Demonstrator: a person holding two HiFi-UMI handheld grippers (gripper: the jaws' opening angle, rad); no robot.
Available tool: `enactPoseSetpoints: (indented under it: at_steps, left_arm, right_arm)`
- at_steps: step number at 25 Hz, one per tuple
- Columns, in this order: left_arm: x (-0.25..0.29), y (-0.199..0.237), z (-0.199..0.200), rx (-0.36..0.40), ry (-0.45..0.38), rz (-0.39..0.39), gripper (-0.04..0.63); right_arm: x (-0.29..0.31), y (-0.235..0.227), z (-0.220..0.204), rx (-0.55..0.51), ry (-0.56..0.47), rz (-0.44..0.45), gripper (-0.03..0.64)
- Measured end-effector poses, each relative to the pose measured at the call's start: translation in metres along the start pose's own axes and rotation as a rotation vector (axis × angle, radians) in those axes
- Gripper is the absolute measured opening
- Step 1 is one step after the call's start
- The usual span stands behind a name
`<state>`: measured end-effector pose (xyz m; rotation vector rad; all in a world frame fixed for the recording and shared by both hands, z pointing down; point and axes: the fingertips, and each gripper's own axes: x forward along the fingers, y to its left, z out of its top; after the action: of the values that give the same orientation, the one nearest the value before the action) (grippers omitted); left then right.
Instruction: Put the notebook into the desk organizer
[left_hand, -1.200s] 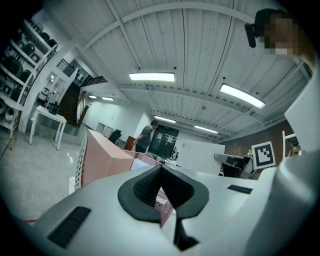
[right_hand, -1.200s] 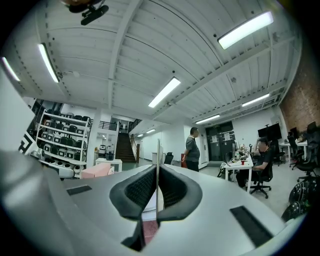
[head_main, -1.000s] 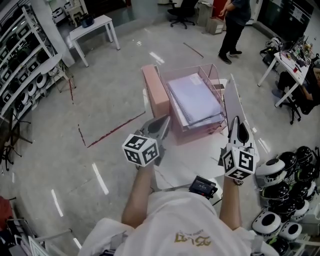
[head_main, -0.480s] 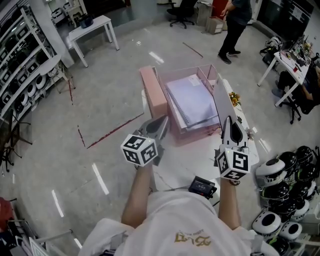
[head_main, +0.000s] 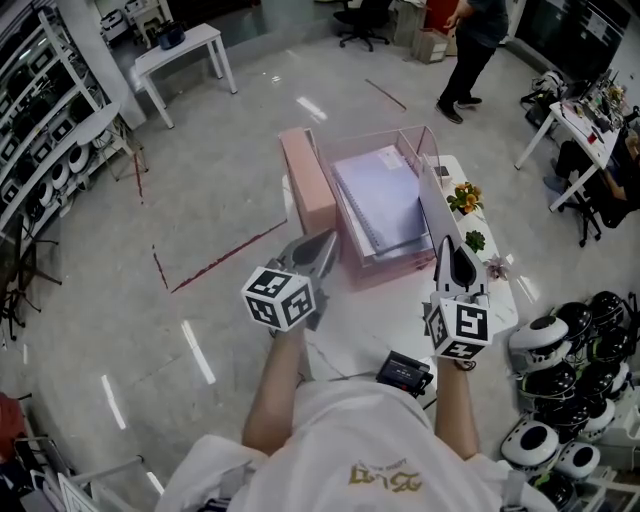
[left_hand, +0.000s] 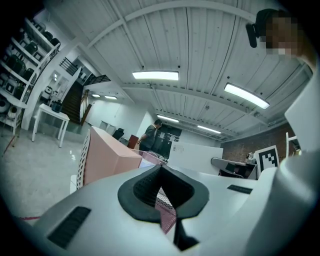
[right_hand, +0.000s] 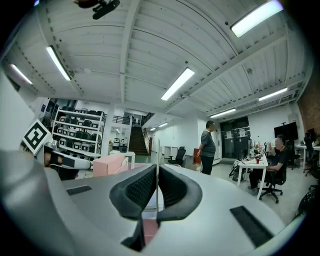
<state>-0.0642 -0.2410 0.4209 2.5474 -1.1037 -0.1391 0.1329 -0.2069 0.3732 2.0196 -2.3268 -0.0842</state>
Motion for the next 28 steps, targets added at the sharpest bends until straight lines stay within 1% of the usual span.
enactPoseSetpoints:
  at_steps: [2,6,11,20,28]
  left_arm:
    - [0.001,0.002,0.001,-0.003,-0.002,0.002,0.015]
    - [0.005,0.006,0.000,-0.007,0.000,0.004,0.017]
    - [0.009,0.007,-0.004,-0.008,0.013,0.002,0.015]
    - [0.011,0.019,-0.010,-0.027,0.020,0.026,0.015]
    - [0.012,0.020,-0.014,-0.033,0.033,0.028,0.015]
  right_arm:
    - [0.002,0.004,-0.001,-0.009,0.003,0.016,0.018]
    - [0.010,0.011,-0.006,0.026,0.015,0.072,0.018]
    - [0.018,0.021,-0.010,0.035,0.026,0.127,0.018]
    - [0.031,0.028,-0.019,0.030,0.042,0.174,0.020]
    - [0.043,0.036,-0.022,0.019,0.059,0.217,0.020]
